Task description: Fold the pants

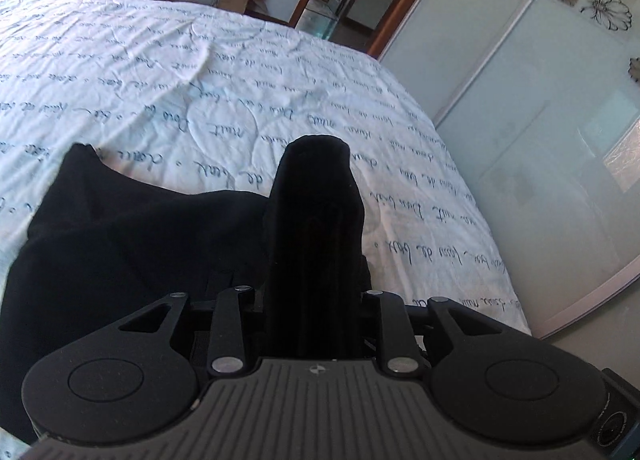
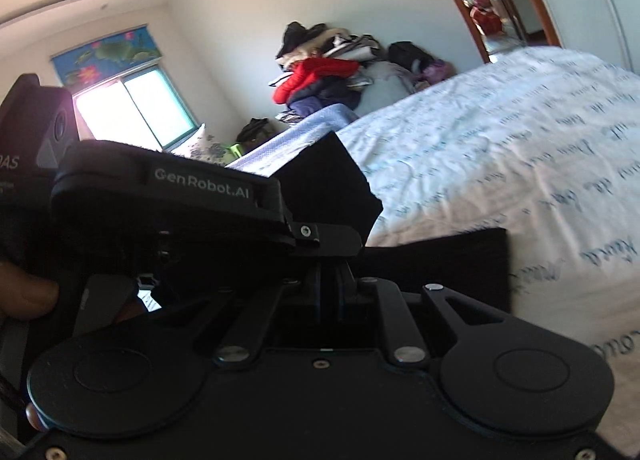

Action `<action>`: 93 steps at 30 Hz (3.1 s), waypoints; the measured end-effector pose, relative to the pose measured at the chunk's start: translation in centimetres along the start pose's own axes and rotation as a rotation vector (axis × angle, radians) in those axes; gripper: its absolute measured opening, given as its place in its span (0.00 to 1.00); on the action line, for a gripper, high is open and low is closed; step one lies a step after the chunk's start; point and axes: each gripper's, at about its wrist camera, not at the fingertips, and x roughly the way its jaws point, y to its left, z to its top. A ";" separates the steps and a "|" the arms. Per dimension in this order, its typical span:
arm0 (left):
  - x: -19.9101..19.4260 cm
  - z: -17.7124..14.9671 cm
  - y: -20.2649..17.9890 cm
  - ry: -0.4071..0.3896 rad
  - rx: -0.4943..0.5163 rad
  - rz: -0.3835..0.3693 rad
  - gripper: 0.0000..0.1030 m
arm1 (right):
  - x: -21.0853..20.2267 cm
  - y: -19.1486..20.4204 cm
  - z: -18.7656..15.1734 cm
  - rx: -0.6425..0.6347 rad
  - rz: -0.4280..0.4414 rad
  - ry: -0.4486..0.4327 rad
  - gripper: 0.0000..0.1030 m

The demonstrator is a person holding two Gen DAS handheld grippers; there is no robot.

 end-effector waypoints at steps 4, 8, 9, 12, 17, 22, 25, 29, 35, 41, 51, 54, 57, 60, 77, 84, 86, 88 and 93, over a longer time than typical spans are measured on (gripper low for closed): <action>1.2 -0.4 -0.9 0.014 0.018 0.016 0.33 | -0.3 -1.7 -0.4 0.035 -0.008 0.008 0.10; 1.7 -0.8 -1.9 0.017 0.039 0.026 0.34 | -1.3 -2.6 -0.7 0.038 -0.020 0.009 0.10; 1.8 -0.9 -2.2 0.018 0.048 0.024 0.35 | -1.6 -2.9 -0.7 0.041 -0.021 0.006 0.10; 2.5 -1.2 -3.4 0.033 0.080 0.005 0.62 | -2.2 -3.6 -0.7 0.051 -0.025 -0.003 0.10; 3.5 -1.6 -4.5 0.047 0.072 -0.037 0.70 | -3.4 -4.8 -0.7 0.033 -0.122 -0.004 0.10; 2.7 -1.1 -4.0 0.063 -0.022 -0.228 0.70 | -6.5 -7.4 -0.8 0.059 -0.220 -0.029 0.16; 0.6 -0.5 -3.3 -0.031 -0.024 -0.211 0.71 | -7.9 -8.2 -0.5 0.049 -0.304 -0.046 0.18; -1.7 0.0 -1.3 -0.126 0.042 -0.040 0.74 | -8.2 -8.4 0.7 0.116 -0.169 -0.082 0.21; -4.0 -1.6 3.2 -0.176 0.139 0.175 0.76 | -6.9 -5.3 0.4 0.046 -0.012 -0.022 0.33; -4.0 -2.6 7.7 -0.110 0.075 0.220 0.77 | -7.7 -4.0 -2.0 -0.067 -0.233 0.053 0.42; -4.3 -3.6 7.8 -0.112 0.081 0.186 0.77 | -7.0 -2.4 -3.0 -0.039 -0.183 0.100 0.41; -4.2 -3.9 7.2 -0.121 0.111 0.192 0.78 | -7.1 -2.5 -3.3 -0.015 -0.173 0.082 0.33; -3.9 -4.1 7.0 -0.101 0.110 0.164 0.78 | -7.1 -2.3 -3.2 -0.040 -0.206 0.069 0.09; -4.1 -4.3 6.8 -0.107 0.132 0.159 0.78 | -8.0 -2.2 -3.3 -0.049 -0.224 0.052 0.05; -3.0 -4.0 8.0 -0.076 0.170 0.158 0.83 | 2.4 -2.4 3.5 -0.342 -0.198 0.256 0.17; -3.7 -4.5 8.3 -0.109 0.248 0.205 0.84 | 4.6 -0.4 4.5 -0.419 -0.223 0.273 0.20; -3.6 -4.5 8.4 -0.085 0.248 0.172 0.85 | 5.7 1.3 4.2 -0.481 -0.188 0.318 0.20; -2.6 -4.8 8.5 -0.039 0.269 0.168 0.84 | 7.8 1.3 3.5 -0.536 -0.239 0.376 0.20; -4.4 -6.3 8.7 -0.107 0.326 0.213 0.84 | 8.3 4.0 4.4 -0.558 -0.246 0.306 0.20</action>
